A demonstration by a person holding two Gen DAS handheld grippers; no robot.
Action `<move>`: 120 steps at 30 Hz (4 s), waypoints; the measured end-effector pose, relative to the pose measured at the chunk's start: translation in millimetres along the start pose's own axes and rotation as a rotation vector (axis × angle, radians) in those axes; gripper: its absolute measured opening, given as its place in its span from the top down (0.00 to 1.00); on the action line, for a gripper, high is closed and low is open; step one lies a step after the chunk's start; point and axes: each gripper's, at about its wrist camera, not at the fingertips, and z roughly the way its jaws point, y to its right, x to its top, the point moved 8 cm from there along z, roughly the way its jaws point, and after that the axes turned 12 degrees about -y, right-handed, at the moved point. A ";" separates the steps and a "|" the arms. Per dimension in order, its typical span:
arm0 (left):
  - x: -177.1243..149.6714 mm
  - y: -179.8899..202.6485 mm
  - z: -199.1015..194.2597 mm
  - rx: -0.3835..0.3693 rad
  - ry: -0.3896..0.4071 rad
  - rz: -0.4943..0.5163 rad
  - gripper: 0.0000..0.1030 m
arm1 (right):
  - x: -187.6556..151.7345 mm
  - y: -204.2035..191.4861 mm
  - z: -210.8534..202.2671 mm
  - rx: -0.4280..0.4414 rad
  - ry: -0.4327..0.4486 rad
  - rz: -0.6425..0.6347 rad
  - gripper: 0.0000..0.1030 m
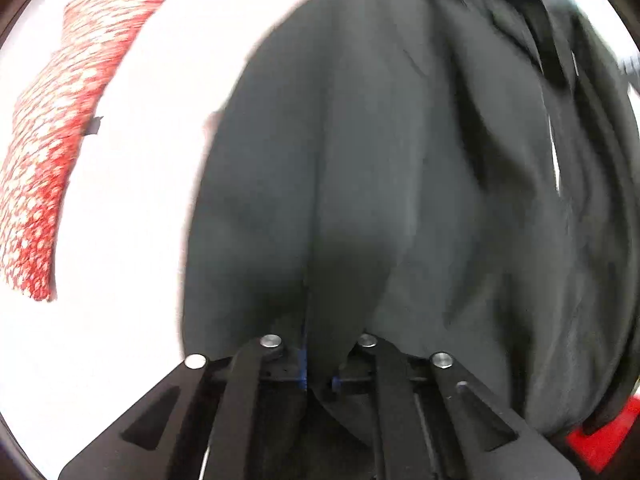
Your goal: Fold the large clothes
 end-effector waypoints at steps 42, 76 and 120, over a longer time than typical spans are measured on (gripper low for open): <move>-10.9 -77.8 2.0 -0.115 0.110 -0.221 0.06 | 31.4 28.6 -102.2 -0.279 0.239 -0.130 0.95; -182.6 -112.6 51.2 -0.172 -0.046 -0.267 0.06 | 39.7 56.5 -25.1 -0.123 0.005 -0.314 0.12; -179.3 -41.8 96.5 -0.407 -0.189 -0.072 0.08 | -37.6 158.9 36.0 0.108 0.047 0.147 0.24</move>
